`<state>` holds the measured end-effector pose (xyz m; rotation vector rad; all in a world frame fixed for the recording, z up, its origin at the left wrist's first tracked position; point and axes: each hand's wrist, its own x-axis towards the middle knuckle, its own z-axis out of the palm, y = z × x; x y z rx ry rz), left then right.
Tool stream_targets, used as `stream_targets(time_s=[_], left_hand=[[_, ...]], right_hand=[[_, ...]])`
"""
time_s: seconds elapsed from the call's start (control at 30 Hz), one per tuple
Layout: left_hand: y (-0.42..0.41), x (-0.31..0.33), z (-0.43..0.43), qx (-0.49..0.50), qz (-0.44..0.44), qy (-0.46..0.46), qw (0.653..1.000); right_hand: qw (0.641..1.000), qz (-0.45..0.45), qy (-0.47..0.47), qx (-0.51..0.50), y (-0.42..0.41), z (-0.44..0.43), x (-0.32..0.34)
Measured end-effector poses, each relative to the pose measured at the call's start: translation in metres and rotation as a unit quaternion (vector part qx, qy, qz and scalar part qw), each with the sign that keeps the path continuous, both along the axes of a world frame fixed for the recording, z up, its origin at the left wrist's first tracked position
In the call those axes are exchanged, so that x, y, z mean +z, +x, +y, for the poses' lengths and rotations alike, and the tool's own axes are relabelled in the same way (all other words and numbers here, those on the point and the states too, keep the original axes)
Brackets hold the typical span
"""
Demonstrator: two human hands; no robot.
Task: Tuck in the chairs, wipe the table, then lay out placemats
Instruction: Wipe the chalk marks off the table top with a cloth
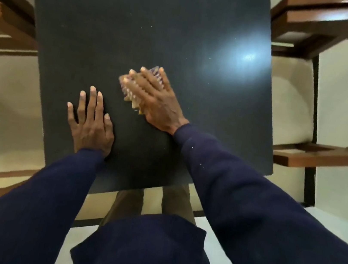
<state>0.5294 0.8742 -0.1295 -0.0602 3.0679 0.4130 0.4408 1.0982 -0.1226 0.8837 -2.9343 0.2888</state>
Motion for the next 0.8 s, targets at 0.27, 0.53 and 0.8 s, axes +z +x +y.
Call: stream_targets(time_s=[0.27, 0.53, 0.8], left_hand=[[0.001, -0.002, 0.005, -0.057, 0.003, -0.012, 0.998], [-0.003, -0.004, 0.001, -0.104, 0.004, -0.027, 0.994], [-0.001, -0.004, -0.002, -0.098, 0.019, -0.007, 0.995]], right_hand=[[0.999, 0.004, 0.005, -0.052, 0.060, 0.084, -0.002], [0.969, -0.007, -0.027, -0.246, 0.042, 0.023, -0.003], [0.997, -0.020, 0.003, -0.068, 0.095, 0.060, -0.001]])
